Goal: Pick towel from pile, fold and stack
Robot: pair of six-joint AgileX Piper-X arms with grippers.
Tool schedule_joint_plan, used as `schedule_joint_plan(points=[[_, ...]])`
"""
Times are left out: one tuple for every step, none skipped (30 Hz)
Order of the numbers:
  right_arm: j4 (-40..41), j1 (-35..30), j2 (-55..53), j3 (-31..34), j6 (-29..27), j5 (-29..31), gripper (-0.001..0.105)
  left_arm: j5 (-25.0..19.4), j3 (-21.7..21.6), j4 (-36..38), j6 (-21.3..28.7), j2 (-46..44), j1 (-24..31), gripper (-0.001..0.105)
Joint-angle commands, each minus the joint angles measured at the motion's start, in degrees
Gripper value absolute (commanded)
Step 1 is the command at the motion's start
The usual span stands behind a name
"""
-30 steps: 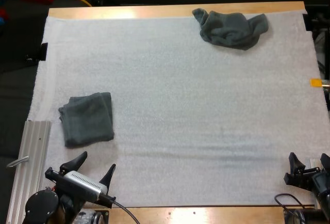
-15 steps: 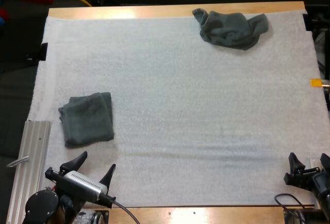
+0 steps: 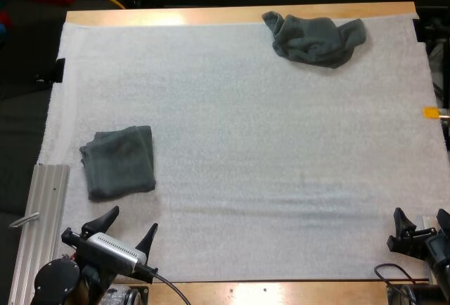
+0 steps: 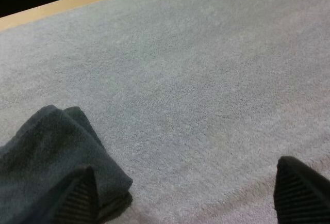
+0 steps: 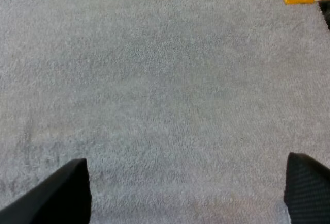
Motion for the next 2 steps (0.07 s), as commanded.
schedule_joint_plan(points=[[-0.07, 0.00, -2.56, -0.27, -0.16, -0.58, 0.074, 0.22, 0.06, -1.08, -0.21, -7.73, -0.24, 0.068], [-0.07, 0.00, -2.56, -0.27, -0.16, -0.58, 0.074, 0.22, 0.06, -1.08, -0.21, -7.73, -0.24, 0.068]])
